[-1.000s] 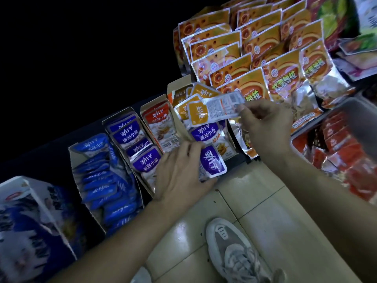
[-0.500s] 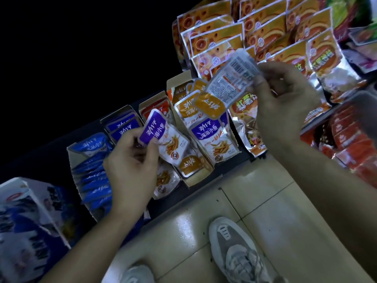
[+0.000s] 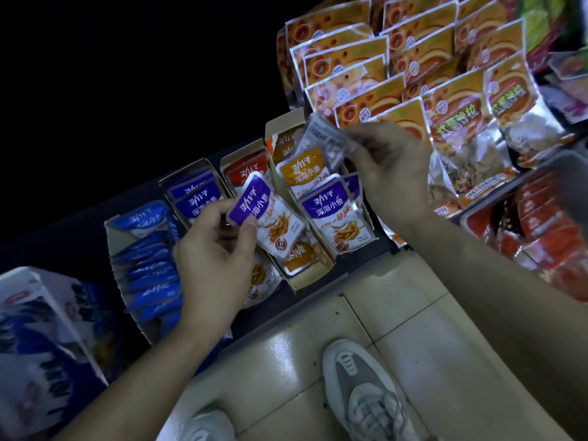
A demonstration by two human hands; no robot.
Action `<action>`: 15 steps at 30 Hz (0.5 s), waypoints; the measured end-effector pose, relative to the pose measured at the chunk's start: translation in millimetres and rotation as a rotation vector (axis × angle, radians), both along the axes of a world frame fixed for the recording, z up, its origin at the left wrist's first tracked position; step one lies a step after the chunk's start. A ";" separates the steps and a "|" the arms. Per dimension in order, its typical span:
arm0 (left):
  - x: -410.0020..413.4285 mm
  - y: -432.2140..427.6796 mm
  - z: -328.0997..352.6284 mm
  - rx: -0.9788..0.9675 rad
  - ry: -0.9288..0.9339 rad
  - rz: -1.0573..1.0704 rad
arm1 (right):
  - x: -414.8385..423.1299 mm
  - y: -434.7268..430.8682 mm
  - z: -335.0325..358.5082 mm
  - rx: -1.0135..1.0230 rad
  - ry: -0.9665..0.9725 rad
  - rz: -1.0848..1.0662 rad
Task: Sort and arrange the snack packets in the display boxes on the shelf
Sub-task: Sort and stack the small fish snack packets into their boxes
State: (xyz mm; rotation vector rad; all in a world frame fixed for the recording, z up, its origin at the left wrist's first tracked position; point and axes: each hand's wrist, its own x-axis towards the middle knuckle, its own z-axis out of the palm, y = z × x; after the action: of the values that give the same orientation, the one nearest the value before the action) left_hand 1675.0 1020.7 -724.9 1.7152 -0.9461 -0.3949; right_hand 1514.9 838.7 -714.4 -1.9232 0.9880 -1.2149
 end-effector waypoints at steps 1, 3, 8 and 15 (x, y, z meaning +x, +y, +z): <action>0.9 -0.3 -0.8 -0.003 -0.012 -0.002 | -2.6 1.9 -3.7 0.065 0.027 0.042; 0.0 0.1 1.4 0.000 -0.027 0.005 | -6.4 2.3 -2.3 0.162 0.050 0.065; -1.4 3.1 11.7 -0.049 -0.023 0.009 | -30.1 -2.7 -7.4 0.393 0.057 0.052; 2.2 7.2 17.4 -0.085 -0.026 0.033 | -39.5 36.3 -23.0 0.389 0.291 0.148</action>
State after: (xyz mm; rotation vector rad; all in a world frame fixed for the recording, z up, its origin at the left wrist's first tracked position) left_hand 1677.2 1027.9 -707.5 1.6593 -0.9398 -0.3070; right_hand 1475.5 875.0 -737.3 -1.8458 1.1121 -0.6137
